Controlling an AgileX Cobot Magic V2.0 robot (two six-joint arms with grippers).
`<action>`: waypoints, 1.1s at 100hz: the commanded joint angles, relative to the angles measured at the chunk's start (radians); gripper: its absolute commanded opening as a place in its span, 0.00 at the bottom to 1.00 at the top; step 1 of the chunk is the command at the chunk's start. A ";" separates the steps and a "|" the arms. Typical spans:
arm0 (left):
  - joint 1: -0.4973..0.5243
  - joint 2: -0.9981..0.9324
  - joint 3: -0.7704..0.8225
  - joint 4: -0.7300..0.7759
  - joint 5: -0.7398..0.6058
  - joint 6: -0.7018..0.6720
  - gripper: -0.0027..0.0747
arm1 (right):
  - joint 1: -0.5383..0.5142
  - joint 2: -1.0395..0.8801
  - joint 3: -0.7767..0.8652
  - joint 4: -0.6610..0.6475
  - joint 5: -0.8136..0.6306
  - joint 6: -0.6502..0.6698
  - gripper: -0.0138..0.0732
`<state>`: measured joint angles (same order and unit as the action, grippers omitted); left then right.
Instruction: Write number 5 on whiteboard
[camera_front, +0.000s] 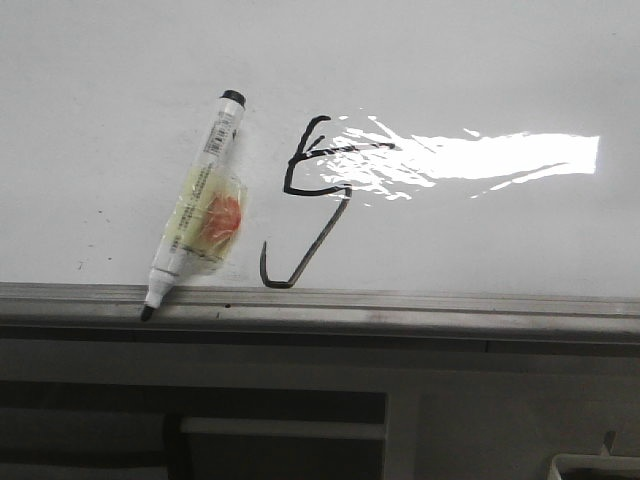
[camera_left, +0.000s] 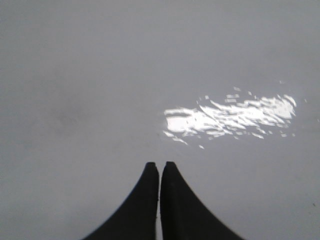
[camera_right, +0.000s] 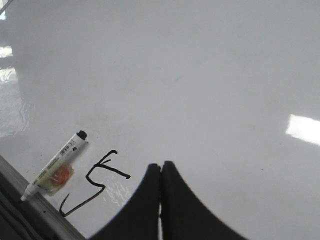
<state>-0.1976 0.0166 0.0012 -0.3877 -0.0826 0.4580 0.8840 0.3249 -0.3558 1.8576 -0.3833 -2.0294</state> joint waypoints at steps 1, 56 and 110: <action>0.060 -0.048 0.024 0.150 -0.017 -0.153 0.01 | -0.005 0.004 -0.023 -0.023 0.026 -0.005 0.08; 0.159 -0.047 0.022 0.195 0.346 -0.186 0.01 | -0.005 0.004 -0.023 -0.023 0.023 -0.005 0.08; 0.159 -0.047 0.022 0.197 0.342 -0.186 0.01 | -0.005 0.004 -0.023 -0.023 0.023 -0.005 0.08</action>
<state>-0.0432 -0.0028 0.0012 -0.1866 0.3242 0.2811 0.8840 0.3233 -0.3558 1.8576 -0.3882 -2.0265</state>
